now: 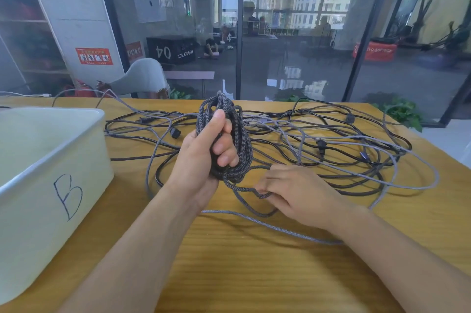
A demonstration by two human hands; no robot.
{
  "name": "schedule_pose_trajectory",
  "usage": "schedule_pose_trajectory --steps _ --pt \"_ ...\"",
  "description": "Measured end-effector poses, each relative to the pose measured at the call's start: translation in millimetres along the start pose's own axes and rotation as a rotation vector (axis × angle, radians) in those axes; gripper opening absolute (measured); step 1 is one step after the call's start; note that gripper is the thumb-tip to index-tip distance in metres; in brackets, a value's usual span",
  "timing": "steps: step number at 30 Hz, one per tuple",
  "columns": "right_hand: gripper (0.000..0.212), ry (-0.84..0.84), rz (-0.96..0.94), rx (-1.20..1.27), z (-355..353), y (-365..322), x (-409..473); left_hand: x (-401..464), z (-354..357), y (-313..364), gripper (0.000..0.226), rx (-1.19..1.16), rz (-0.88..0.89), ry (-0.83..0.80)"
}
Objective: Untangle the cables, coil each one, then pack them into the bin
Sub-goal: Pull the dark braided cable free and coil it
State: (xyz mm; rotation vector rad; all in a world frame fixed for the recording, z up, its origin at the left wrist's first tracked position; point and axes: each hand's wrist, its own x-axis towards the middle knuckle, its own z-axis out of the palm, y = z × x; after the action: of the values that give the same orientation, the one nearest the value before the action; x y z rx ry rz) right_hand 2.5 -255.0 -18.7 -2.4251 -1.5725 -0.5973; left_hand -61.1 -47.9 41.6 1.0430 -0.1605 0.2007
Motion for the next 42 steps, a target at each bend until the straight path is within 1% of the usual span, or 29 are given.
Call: schedule_pose_trajectory --steps 4,7,9,12,15,18,20,22,24,26,29,32,34,36,38,42 --pt "0.012 0.026 0.066 -0.018 1 4 6 -1 0 3 0.028 0.005 -0.004 -0.021" --pt "0.014 0.050 0.201 0.114 -2 13 2 0 -1 4 0.028 0.014 0.001 -0.027" --pt "0.017 0.101 0.311 0.187 -8 21 -4 0 -1 4 0.028 0.024 0.000 -0.041" --pt "0.025 0.167 0.437 0.132 -16 30 -10 -2 2 0 0.030 0.038 -0.017 -0.065" --pt "0.027 0.196 0.524 0.071 -18 32 -9 -2 5 -3 0.032 0.041 -0.023 -0.108" --pt "0.025 0.172 0.506 0.067 -16 28 -6 -3 4 -4 0.031 0.062 -0.031 -0.112" --pt "0.025 0.119 0.428 0.174 -16 27 -12 -2 0 -4 0.032 0.114 -0.038 -0.096" --pt "0.027 0.101 0.403 0.389 -21 28 -19 -2 -3 -5 0.033 0.182 -0.032 -0.075" --pt "0.029 0.149 0.451 0.553 -28 29 -23 -1 -5 -5 0.034 0.223 -0.034 -0.041" --pt "0.033 0.228 0.465 0.593 -32 28 -23 -1 -5 -7 0.034 0.234 -0.039 -0.017" --pt "0.047 0.320 0.353 0.493 -34 26 -21 0 -4 -10 0.034 0.237 -0.046 0.015" --pt "0.058 0.347 0.248 0.178 -38 31 -23 1 -5 -12 0.034 0.231 -0.038 0.052" --pt "0.058 0.374 0.252 -0.037 -41 34 -23 2 -5 -11 0.033 0.216 -0.041 0.067" --pt "0.060 0.421 0.294 -0.186 -40 35 -21 2 -5 -11 0.033 0.218 -0.056 0.060" --pt "0.065 0.451 0.310 -0.242 -40 37 -20 1 -3 -12 0.033 0.239 -0.070 0.038" --pt "0.077 0.400 0.198 -0.182 -40 39 -21 -1 1 -16 0.033 0.262 -0.072 0.016"
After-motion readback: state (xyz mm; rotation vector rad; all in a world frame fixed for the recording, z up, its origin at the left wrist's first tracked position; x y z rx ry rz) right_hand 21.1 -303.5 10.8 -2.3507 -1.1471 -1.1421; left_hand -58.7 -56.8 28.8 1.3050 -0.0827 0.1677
